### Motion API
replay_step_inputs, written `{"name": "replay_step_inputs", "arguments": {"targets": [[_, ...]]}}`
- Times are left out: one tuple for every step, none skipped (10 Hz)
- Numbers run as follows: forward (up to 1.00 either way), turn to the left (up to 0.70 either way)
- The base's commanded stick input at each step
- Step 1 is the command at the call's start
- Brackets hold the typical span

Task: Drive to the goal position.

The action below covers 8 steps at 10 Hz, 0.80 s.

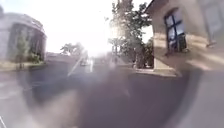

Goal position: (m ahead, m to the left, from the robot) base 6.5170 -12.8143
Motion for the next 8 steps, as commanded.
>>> {"name": "replay_step_inputs", "arguments": {"targets": [[0.7, 0.0], [0.7, -0.01], [0.7, -0.07], [0.7, -0.14], [0.7, -0.14], [0.7, -0.14], [0.7, -0.14], [0.7, -0.14]]}}
